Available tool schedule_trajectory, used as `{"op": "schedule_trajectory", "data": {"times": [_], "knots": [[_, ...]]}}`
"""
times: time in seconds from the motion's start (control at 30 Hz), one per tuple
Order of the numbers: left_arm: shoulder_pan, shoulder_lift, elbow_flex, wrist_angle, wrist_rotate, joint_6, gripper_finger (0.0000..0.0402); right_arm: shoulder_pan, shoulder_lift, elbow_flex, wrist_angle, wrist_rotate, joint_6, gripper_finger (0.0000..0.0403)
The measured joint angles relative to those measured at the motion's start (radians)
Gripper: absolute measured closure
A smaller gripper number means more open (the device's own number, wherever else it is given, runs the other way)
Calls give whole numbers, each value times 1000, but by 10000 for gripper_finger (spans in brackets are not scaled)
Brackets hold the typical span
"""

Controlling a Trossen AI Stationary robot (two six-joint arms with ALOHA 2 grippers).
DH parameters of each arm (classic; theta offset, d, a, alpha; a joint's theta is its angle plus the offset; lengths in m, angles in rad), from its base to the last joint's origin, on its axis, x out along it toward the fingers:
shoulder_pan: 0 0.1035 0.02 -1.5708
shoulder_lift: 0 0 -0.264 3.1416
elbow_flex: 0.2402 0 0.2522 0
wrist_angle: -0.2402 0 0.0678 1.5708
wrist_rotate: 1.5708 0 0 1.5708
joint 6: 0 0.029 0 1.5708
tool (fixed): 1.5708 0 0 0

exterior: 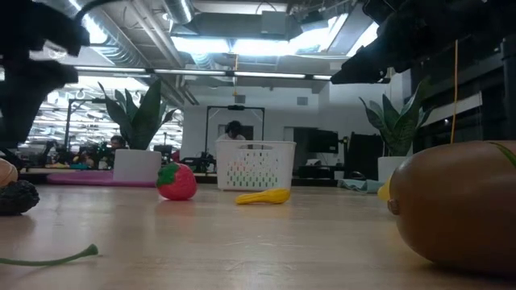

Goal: Pick and placing Produce into tupperware
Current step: Put the brown potato into the white bin

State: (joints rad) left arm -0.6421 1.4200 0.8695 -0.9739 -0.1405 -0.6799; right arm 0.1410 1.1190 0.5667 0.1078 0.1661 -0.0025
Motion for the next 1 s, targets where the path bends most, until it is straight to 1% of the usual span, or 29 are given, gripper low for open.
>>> {"op": "schedule_trajectory", "data": {"times": [0.17, 0.3, 0.43, 0.73, 0.9, 1.0], "knots": [[9, 0, -43, 16, 3, 30, 111, 0, 0, 0, 0, 0, 3, 125], [9, 0, -70, 61, 3, 59, 111, 0, 0, 0, 0, 0, 25, 125], [9, 0, -105, 107, 3, 62, 111, 0, 0, 0, 0, 0, 24, 125], [9, 0, -183, 141, 3, 61, 111, 0, 0, 0, 0, 0, 24, 125], [9, -2, -234, 251, 2, 58, 111, 0, 0, 0, 0, 0, 24, 125], [8, -5, -244, 270, -3, 58, 112, 0, 0, 0, 0, 0, 24, 125]]}}
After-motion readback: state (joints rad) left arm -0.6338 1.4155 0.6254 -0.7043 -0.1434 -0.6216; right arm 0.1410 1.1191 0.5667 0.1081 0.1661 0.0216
